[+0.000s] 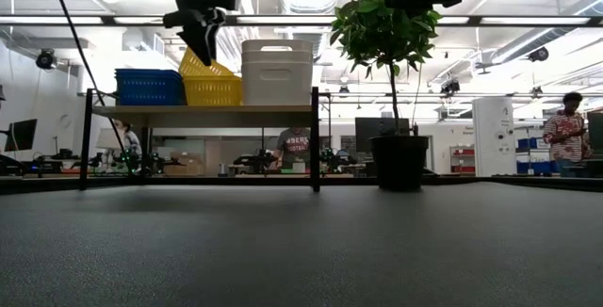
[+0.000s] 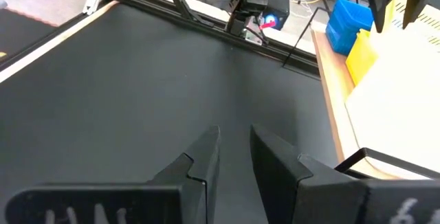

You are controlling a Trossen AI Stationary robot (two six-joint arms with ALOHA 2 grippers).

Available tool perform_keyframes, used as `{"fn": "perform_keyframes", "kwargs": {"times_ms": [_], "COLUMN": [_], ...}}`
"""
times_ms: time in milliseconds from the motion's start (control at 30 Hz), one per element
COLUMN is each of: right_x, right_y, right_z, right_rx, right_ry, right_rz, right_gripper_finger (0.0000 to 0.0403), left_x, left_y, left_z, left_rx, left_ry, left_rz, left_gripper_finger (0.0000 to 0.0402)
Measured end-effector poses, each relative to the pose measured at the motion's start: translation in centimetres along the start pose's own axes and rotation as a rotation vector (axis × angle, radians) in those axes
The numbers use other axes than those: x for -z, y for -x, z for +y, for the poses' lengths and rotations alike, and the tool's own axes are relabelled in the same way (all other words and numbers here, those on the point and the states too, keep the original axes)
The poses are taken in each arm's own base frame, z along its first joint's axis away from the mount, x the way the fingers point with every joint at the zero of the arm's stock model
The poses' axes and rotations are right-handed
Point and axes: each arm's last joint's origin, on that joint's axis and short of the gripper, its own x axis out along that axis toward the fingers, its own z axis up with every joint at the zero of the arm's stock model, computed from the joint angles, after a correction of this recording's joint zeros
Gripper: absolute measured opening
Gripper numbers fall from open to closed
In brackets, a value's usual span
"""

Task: Stack baskets on shelf by color
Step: Stack the yellow bin into the yellow bin on the shelf

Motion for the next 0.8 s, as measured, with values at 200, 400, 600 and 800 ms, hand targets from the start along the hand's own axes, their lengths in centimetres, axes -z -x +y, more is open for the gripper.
{"fn": "perform_keyframes", "kwargs": {"times_ms": [200,400,600,800], "right_x": [0.0,0.01,0.01,0.03], "right_y": [0.0,0.0,0.0,-0.02], "right_z": [0.0,0.0,0.0,0.01], "right_rx": [0.0,0.0,0.0,0.0], "right_ry": [-0.003,-0.002,-0.002,0.0], "right_rz": [0.0,0.0,0.001,0.001], "right_gripper_finger": [0.0073,0.0073,0.0073,0.0073], "left_x": [-0.13,-0.17,-0.16,-0.18], "left_y": [-0.66,-0.75,-0.73,-0.58], "left_z": [-0.18,-0.19,-0.19,-0.12], "left_rx": [0.023,0.024,0.024,0.021], "left_ry": [-0.036,-0.054,-0.058,-0.061], "left_rz": [0.029,0.032,0.031,0.026], "left_gripper_finger": [0.0136,0.0136,0.0096,0.0029]}}
